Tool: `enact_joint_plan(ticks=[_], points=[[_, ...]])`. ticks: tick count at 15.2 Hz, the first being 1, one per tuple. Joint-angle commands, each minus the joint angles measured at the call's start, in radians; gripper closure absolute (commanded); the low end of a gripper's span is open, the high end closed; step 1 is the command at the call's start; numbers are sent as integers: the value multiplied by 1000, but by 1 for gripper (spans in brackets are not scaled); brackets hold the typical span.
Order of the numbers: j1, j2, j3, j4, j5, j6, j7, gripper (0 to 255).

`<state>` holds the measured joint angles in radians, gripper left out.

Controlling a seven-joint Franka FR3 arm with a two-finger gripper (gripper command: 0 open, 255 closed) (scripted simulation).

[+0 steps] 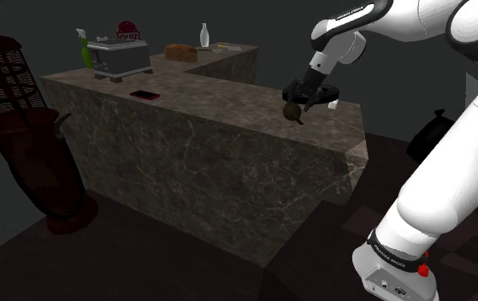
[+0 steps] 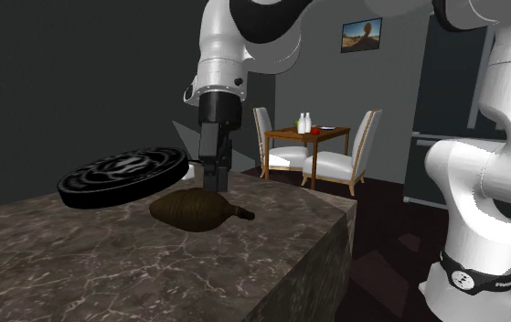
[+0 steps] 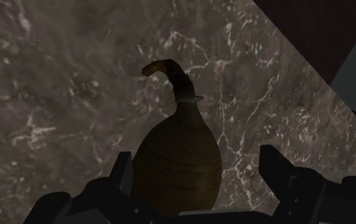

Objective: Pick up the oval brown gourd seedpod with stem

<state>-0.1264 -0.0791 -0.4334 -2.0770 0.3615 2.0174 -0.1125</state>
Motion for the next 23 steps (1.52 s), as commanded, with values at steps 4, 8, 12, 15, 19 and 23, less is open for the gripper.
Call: enact_joint_plan(ticks=[4, 8, 12, 15, 19, 23], points=[[1, 26, -3, -39, 26, 57, -33, 0], [1, 29, -3, -46, 29, 65, -38, 255], [1, 28, -3, -46, 29, 65, -37, 255], [0, 29, -3, -46, 29, 64, -37, 255], [0, 15, -2, -19, 14, 29, -17, 255], [-1, -2, -1, 16, -2, -17, 7, 255]])
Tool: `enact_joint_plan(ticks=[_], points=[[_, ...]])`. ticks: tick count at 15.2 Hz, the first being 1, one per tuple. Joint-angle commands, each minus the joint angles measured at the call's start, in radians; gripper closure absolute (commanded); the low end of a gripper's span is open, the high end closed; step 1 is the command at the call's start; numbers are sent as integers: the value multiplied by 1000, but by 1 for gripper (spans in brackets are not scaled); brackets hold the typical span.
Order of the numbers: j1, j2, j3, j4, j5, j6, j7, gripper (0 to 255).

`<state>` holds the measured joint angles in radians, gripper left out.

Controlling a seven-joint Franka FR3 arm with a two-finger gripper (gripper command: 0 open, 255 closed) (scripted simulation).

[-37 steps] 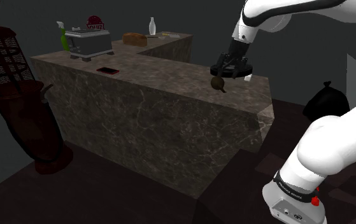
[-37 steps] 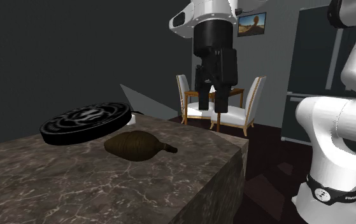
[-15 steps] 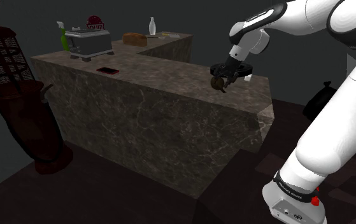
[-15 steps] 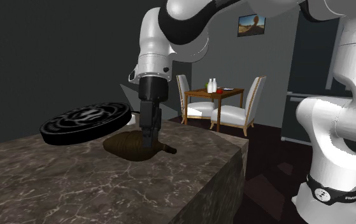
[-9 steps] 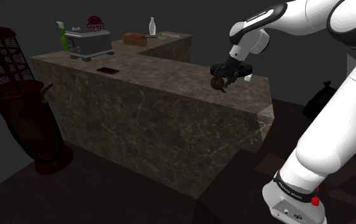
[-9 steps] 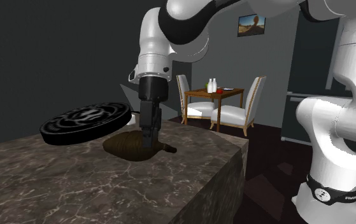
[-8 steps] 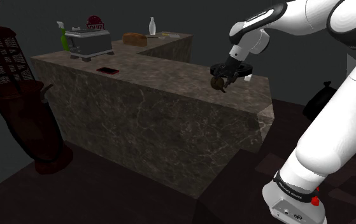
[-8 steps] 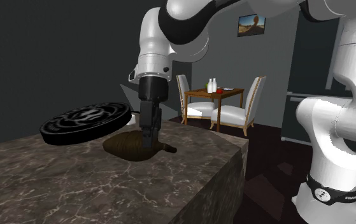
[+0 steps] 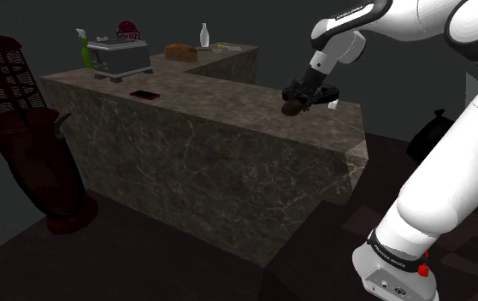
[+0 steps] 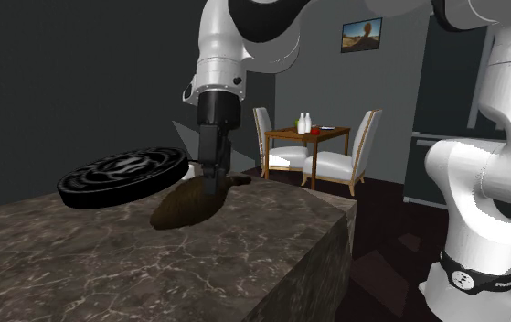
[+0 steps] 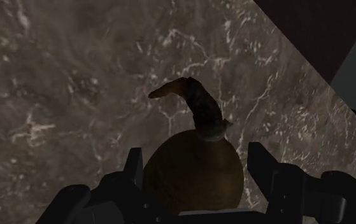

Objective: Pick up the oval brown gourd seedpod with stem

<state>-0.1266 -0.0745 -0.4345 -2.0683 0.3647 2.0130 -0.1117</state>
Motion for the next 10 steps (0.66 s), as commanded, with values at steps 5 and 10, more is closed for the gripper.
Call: enact_joint_plan(ticks=[5, 10], points=[[-2, -23, 1, 57, -22, -72, 33, 255], [-2, -30, 2, 92, -30, -110, 49, 255]])
